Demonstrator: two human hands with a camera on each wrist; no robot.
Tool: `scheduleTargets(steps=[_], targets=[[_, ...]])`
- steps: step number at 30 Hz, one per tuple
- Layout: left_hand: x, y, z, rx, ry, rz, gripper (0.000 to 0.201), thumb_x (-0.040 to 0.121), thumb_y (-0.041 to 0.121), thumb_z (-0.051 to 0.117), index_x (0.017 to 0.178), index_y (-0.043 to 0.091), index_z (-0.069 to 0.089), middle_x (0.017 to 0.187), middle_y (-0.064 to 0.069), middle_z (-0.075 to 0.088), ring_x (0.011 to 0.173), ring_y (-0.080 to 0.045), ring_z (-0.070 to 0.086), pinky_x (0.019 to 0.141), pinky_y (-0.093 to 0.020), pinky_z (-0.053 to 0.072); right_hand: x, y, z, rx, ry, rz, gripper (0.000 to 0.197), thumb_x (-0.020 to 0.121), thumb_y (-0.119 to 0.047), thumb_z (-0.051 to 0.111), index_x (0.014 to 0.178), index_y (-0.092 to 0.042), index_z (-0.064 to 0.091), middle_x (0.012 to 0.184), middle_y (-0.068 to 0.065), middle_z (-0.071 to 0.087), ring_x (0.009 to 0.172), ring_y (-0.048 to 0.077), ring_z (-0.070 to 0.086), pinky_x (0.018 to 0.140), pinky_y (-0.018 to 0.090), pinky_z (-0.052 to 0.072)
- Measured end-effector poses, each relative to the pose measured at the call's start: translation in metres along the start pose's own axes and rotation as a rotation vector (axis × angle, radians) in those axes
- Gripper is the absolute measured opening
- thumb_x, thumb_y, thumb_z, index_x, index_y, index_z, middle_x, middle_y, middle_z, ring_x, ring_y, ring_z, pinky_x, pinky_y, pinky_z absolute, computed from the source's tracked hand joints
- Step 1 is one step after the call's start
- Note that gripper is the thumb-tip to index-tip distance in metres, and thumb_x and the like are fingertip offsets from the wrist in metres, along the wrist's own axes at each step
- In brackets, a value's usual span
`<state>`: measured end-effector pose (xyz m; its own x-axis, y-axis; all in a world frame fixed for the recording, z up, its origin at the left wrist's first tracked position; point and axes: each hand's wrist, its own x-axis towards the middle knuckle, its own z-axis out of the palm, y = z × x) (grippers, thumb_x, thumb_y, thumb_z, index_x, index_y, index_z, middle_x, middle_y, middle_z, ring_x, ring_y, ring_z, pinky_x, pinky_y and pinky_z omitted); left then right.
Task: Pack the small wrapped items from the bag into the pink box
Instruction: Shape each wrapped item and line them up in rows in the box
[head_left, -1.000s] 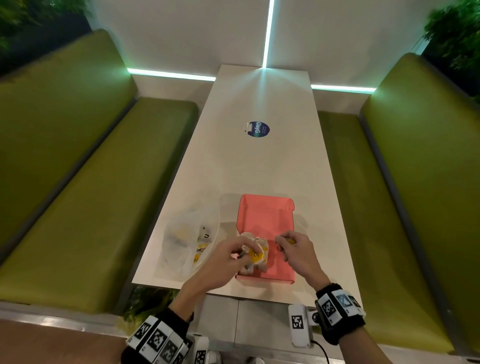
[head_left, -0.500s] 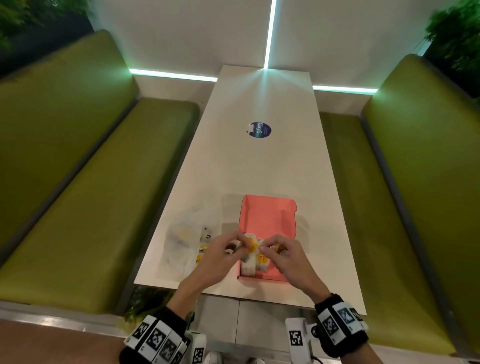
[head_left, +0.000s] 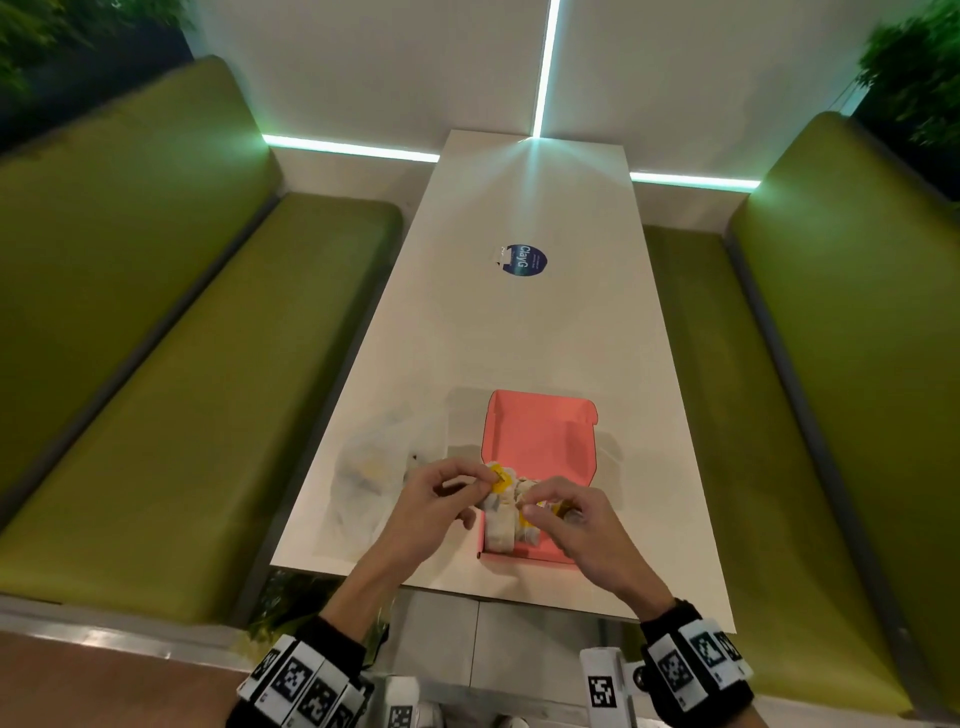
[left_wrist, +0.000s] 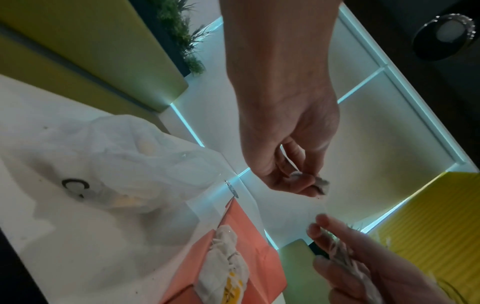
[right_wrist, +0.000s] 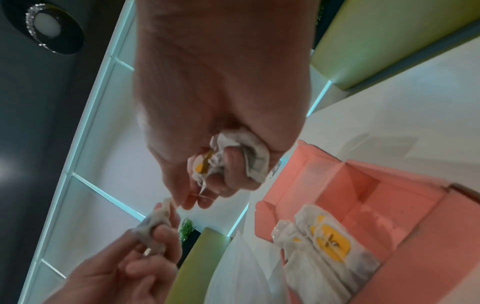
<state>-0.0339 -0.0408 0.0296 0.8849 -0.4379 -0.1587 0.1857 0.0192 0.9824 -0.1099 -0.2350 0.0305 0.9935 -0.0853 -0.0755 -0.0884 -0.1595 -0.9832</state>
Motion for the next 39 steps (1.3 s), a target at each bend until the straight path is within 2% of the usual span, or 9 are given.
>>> scheduleTargets(steps=[7,14,17,21,27,31,33,35,39], targets=[[0.0,-0.005,0.015,0.019,0.131,0.069,0.01,0.091,-0.002,0.066,0.095,0.002,0.074,0.083,-0.004,0.074,0.071,-0.017,0.066,0.063,-0.027,0.055,-0.013,-0.004,0.02,0.106,0.05,-0.034,0.02,0.09,0.005,0.064,0.099,-0.01,0.073,0.096,0.004,0.075,0.063,-0.007,0.06,0.06,0.004,0.042],[0.001,-0.013,0.029,0.113,0.251,0.153,0.013,0.087,-0.004,0.069,0.087,0.008,0.074,0.083,-0.003,0.073,0.077,-0.024,0.072,0.073,-0.036,0.061,-0.021,-0.008,0.027,-0.043,0.076,-0.09,0.025,0.089,0.0,0.067,0.101,-0.021,0.071,0.1,-0.015,0.07,0.101,0.008,0.063,0.081,0.023,0.047],[-0.001,-0.013,0.034,0.143,0.279,0.171,0.013,0.086,-0.003,0.071,0.086,0.01,0.074,0.08,0.001,0.074,0.072,-0.019,0.073,0.071,-0.03,0.061,-0.025,-0.012,0.03,-0.078,0.108,-0.114,0.026,0.09,-0.001,0.066,0.1,-0.025,0.07,0.101,-0.018,0.071,0.102,0.006,0.063,0.089,0.018,0.046],[-0.005,-0.01,0.039,0.079,0.271,0.178,0.011,0.088,0.002,0.071,0.087,0.013,0.075,0.08,-0.001,0.075,0.072,-0.018,0.073,0.069,-0.024,0.059,-0.028,-0.011,0.033,-0.12,0.147,-0.121,0.031,0.092,-0.003,0.065,0.101,-0.032,0.069,0.104,-0.023,0.071,0.081,0.003,0.063,0.076,0.017,0.047],[-0.004,-0.015,0.03,0.087,0.288,0.216,0.011,0.088,-0.003,0.069,0.089,0.008,0.071,0.086,-0.002,0.074,0.078,-0.021,0.073,0.075,-0.035,0.061,-0.038,-0.003,0.027,-0.223,-0.041,-0.104,0.036,0.095,-0.012,0.063,0.113,-0.042,0.068,0.128,-0.028,0.061,0.113,-0.005,0.061,0.09,0.009,0.045],[-0.005,-0.015,0.029,0.075,0.206,0.244,0.008,0.089,-0.005,0.068,0.088,0.002,0.063,0.082,-0.004,0.072,0.077,-0.024,0.073,0.071,-0.038,0.061,-0.027,-0.01,0.009,-0.264,0.135,-0.113,0.025,0.093,-0.017,0.068,0.103,-0.038,0.074,0.097,-0.015,0.074,0.081,0.01,0.067,0.07,0.026,0.052],[-0.009,-0.014,0.032,0.048,0.133,0.25,0.011,0.09,-0.004,0.067,0.09,-0.001,0.057,0.079,-0.009,0.072,0.076,-0.03,0.073,0.068,-0.036,0.059,-0.014,-0.015,0.001,-0.217,0.24,-0.082,0.015,0.091,-0.022,0.069,0.103,-0.032,0.072,0.09,-0.013,0.071,0.072,0.013,0.062,0.066,0.026,0.051],[-0.012,-0.016,0.037,0.046,0.074,0.247,0.014,0.091,-0.003,0.066,0.092,-0.001,0.053,0.08,-0.007,0.07,0.073,-0.03,0.072,0.066,-0.03,0.056,-0.004,-0.017,-0.003,-0.249,0.177,-0.046,0.015,0.09,-0.03,0.069,0.105,-0.031,0.069,0.092,-0.013,0.068,0.078,0.008,0.061,0.07,0.02,0.05],[-0.018,-0.024,0.038,0.111,-0.026,0.197,0.018,0.092,0.004,0.068,0.101,0.004,0.053,0.092,-0.004,0.063,0.076,-0.02,0.07,0.066,-0.024,0.054,0.003,-0.007,-0.003,-0.366,0.035,-0.039,0.008,0.089,-0.025,0.071,0.082,-0.024,0.07,0.079,-0.011,0.067,0.076,0.009,0.059,0.071,0.025,0.047]])
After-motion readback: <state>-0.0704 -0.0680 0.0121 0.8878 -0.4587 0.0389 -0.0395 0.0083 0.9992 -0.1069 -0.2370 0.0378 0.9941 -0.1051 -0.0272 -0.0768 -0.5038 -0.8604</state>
